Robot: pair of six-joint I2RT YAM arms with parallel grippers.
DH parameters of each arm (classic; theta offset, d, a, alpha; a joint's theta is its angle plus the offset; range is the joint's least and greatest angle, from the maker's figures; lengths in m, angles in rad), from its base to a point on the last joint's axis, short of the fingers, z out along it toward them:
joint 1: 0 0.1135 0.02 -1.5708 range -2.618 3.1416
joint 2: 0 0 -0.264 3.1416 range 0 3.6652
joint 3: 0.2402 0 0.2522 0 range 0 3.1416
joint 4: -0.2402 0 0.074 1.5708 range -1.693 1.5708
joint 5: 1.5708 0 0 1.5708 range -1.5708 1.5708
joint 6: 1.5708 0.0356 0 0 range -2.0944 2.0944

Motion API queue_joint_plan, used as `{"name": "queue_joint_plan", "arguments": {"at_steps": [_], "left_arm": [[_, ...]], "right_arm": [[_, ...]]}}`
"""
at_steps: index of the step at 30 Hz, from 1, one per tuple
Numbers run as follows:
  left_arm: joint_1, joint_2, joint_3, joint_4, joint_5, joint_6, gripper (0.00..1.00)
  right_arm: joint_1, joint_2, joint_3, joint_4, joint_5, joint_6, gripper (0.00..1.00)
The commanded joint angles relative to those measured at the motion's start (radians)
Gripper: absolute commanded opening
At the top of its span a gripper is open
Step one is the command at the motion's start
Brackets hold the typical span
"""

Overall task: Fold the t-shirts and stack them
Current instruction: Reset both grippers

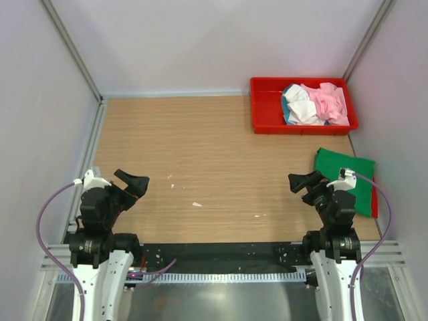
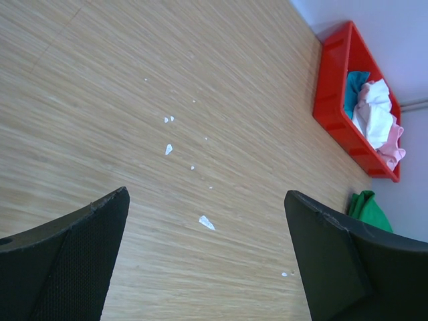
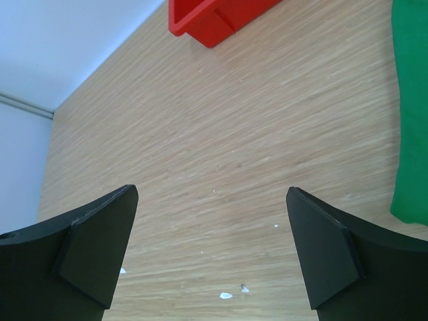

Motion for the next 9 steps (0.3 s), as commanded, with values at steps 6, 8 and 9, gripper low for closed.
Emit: {"name": "queue_joint_plan", "arguments": {"at_steps": [6, 8, 9], "left_arm": [[-0.005, -0.03, -0.014, 0.012, 0.01, -0.024, 1.0], [-0.003, -0.027, -0.016, 0.012, 0.013, -0.024, 1.0], [-0.005, -0.026, -0.016, 0.012, 0.011, -0.024, 1.0]], "right_arm": [[0.003, 0.001, -0.001, -0.002, 0.0, 0.022, 0.99], [0.003, 0.009, 0.0, 0.005, 0.022, 0.026, 1.0], [0.003, 0.01, 0.003, 0.005, 0.028, 0.024, 1.0]]}}
